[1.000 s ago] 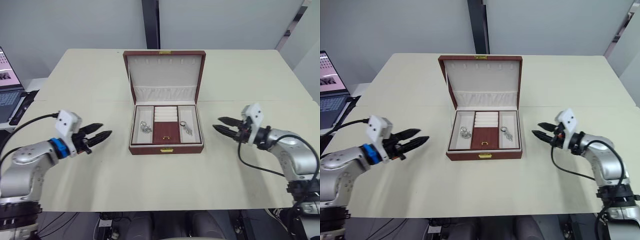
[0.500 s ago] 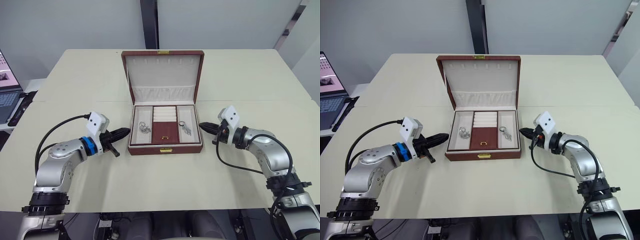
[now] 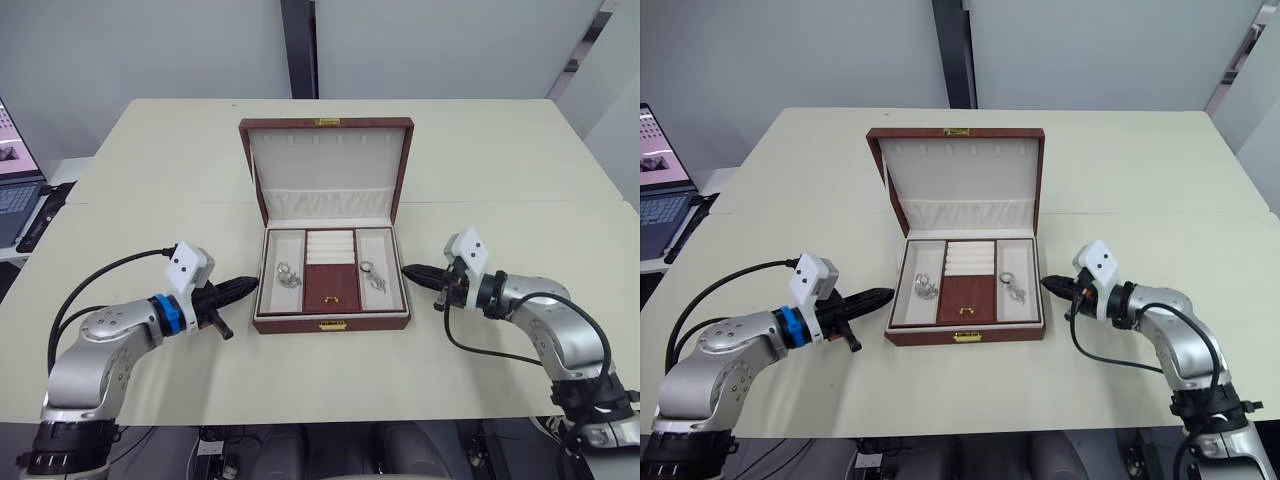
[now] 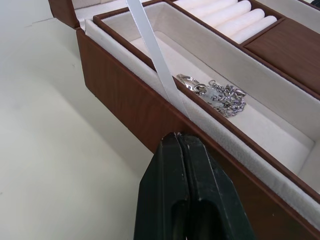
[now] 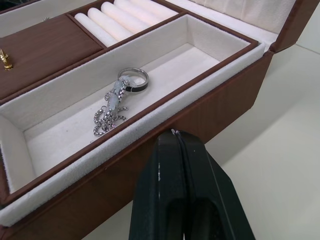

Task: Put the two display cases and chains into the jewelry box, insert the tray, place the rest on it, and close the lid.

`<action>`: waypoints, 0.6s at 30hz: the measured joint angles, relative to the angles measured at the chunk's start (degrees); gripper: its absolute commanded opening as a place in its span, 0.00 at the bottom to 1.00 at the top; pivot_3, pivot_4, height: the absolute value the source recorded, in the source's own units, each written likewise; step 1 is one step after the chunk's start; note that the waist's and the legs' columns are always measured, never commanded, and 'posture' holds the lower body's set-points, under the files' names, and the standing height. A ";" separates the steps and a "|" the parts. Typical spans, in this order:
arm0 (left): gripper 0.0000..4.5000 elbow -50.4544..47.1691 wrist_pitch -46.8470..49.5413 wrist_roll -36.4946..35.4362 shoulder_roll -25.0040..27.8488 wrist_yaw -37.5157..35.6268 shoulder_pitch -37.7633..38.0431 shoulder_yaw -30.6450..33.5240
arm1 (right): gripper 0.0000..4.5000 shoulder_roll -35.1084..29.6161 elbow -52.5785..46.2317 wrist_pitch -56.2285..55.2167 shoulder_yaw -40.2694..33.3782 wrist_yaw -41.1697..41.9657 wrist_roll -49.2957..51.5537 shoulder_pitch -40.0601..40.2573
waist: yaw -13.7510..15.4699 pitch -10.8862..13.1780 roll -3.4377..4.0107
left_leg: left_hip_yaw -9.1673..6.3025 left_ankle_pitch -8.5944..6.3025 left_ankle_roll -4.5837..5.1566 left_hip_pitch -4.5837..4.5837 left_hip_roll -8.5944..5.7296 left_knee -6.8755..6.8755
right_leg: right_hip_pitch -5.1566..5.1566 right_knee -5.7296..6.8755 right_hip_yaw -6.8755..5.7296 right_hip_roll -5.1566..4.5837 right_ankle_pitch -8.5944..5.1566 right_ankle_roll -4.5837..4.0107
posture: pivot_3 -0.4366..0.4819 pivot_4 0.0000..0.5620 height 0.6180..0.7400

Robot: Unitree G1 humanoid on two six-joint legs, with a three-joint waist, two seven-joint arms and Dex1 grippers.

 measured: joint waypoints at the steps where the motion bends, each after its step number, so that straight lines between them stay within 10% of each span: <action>1: 0.00 -0.91 0.26 -0.21 0.02 0.00 0.91 0.37 | 0.00 -0.13 -0.98 0.37 -0.24 0.00 0.19 0.82 | 0.00 0.00 0.00 | -0.01 0.00 0.00 0.00 0.00 0.00 | 0.02 -0.01 0.02 0.00 0.00 0.00 | 0.48 0.27 1.00; 18: 0.00 -3.42 0.52 -1.72 0.54 -0.19 4.58 1.85 | 0.00 -1.12 -4.39 3.35 -0.84 0.05 1.36 2.86 | -0.11 0.00 0.00 | 0.00 0.00 0.00 0.06 -0.01 0.00 | 0.06 -0.02 0.00 0.02 0.00 0.00 | 0.48 0.27 1.00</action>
